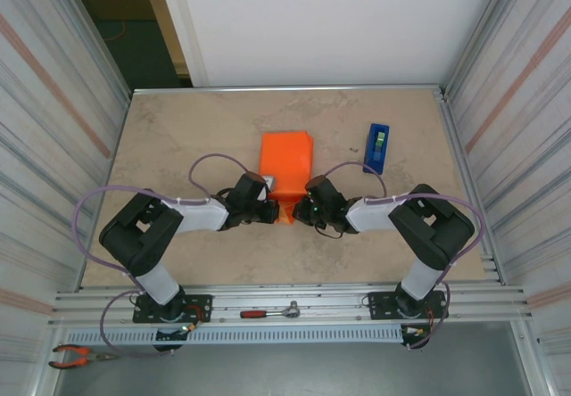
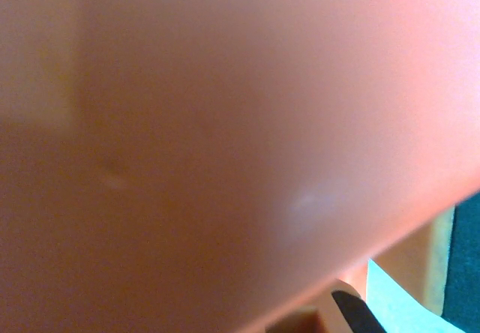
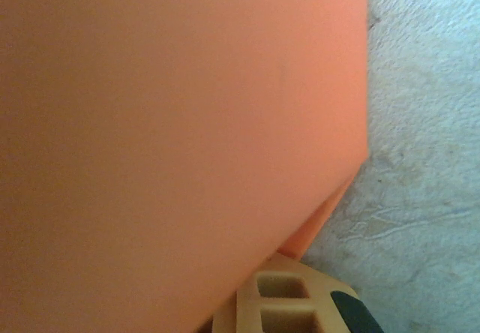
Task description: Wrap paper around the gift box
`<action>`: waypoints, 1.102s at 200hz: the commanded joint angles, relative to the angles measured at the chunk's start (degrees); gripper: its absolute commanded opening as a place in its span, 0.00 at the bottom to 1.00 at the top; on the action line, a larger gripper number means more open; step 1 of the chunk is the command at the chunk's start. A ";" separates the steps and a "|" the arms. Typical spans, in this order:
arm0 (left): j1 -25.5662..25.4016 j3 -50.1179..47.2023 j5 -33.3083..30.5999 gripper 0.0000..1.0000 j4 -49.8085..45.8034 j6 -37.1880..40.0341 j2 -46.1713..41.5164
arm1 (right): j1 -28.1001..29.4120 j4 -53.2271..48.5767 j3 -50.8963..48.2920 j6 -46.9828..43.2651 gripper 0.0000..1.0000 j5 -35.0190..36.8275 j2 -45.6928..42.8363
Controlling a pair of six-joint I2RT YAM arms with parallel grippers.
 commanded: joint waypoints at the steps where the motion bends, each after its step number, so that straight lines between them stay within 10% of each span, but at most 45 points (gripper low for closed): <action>1: -0.92 -0.37 -0.02 0.01 -1.45 0.88 -1.64 | 0.97 -5.33 1.39 -1.20 0.00 -2.12 -1.42; 220: 1.25 -0.77 -6.02 0.13 -16.40 -2.51 -19.62 | -4.49 -6.77 4.83 -4.57 0.00 -4.22 -1.39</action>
